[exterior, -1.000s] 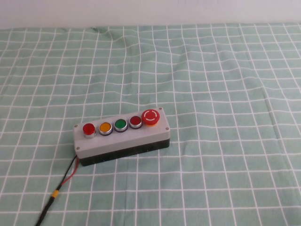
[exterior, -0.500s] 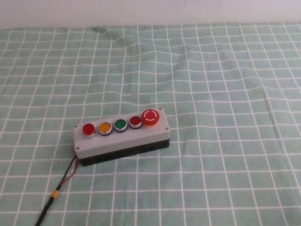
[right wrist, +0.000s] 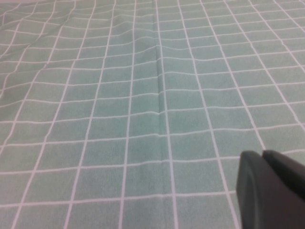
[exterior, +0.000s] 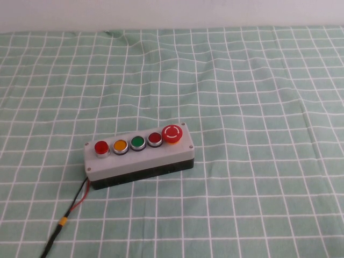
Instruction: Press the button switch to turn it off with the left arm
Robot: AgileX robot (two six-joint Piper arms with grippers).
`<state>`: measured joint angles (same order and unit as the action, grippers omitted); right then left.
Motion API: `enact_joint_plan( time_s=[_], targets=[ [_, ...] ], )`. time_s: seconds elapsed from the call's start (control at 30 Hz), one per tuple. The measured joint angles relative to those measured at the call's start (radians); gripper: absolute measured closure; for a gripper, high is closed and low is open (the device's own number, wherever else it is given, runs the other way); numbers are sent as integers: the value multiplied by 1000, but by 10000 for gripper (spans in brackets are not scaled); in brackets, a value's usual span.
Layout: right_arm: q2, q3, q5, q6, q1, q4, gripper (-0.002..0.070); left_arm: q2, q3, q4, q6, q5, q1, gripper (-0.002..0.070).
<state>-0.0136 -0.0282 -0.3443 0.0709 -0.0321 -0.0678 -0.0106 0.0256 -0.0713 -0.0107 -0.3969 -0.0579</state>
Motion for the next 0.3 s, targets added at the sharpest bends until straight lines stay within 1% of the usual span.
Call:
enact_joint_plan(
  time_s=[0.23,0.3],
  targets=[
    [0,0,0,0,0,0,692,0,0,0,0,0,138,678],
    [0,0,0,0,0,0,692,0,0,0,0,0,165,678]
  ],
)
